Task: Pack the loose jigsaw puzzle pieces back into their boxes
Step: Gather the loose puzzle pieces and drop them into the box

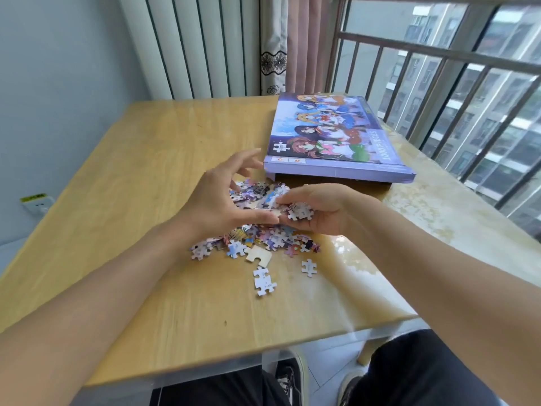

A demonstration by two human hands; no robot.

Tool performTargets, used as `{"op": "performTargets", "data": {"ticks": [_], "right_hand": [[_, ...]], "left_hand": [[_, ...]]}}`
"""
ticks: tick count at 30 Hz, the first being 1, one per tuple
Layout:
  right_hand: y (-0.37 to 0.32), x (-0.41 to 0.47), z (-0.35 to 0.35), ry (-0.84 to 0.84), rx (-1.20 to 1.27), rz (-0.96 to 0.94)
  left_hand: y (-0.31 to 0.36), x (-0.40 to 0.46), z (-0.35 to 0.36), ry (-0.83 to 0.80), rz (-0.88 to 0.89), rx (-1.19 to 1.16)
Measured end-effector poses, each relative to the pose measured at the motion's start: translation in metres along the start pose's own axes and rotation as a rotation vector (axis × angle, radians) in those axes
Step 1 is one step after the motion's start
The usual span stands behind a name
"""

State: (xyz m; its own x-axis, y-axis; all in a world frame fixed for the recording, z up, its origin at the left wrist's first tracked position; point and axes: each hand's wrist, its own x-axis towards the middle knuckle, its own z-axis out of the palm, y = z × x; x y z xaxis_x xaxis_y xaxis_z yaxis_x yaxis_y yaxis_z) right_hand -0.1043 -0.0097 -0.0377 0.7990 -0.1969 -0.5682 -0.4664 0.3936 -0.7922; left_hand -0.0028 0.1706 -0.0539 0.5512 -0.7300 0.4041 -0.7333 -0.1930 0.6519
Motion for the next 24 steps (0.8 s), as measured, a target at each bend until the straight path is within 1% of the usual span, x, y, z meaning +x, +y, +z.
{"op": "performTargets", "data": {"ticks": [2,3,6,11,12,16,18,21,22,24], "right_hand": [[-0.001,-0.004,-0.01,0.038,0.05,-0.011],[-0.002,-0.006,-0.015,0.053,0.083,-0.023],[-0.003,-0.008,-0.026,0.096,0.2,-0.05],[0.002,-0.015,-0.038,0.094,0.348,-0.055],[0.001,-0.015,-0.041,0.092,0.385,-0.052],[-0.006,-0.019,-0.055,0.112,0.527,-0.086],[-0.013,-0.022,-0.057,0.127,0.625,-0.12],[-0.031,-0.024,-0.055,0.083,0.768,-0.223],[-0.037,-0.021,-0.055,0.093,0.805,-0.251],[-0.052,-0.015,-0.055,0.164,0.866,-0.279]], "left_hand": [[-0.003,0.009,-0.011,0.064,-0.02,0.022],[-0.004,0.016,-0.012,0.068,-0.017,0.071],[-0.008,0.042,-0.002,-0.026,0.01,0.266],[-0.01,0.093,0.024,-0.139,0.016,0.503],[-0.009,0.099,0.026,-0.116,0.026,0.525],[0.002,0.115,0.026,0.068,0.064,0.516],[0.006,0.12,0.023,0.11,0.083,0.501],[0.021,0.126,0.022,0.138,0.104,0.5],[0.026,0.128,0.023,0.14,0.108,0.504],[0.034,0.132,0.024,0.143,0.101,0.518]]}}
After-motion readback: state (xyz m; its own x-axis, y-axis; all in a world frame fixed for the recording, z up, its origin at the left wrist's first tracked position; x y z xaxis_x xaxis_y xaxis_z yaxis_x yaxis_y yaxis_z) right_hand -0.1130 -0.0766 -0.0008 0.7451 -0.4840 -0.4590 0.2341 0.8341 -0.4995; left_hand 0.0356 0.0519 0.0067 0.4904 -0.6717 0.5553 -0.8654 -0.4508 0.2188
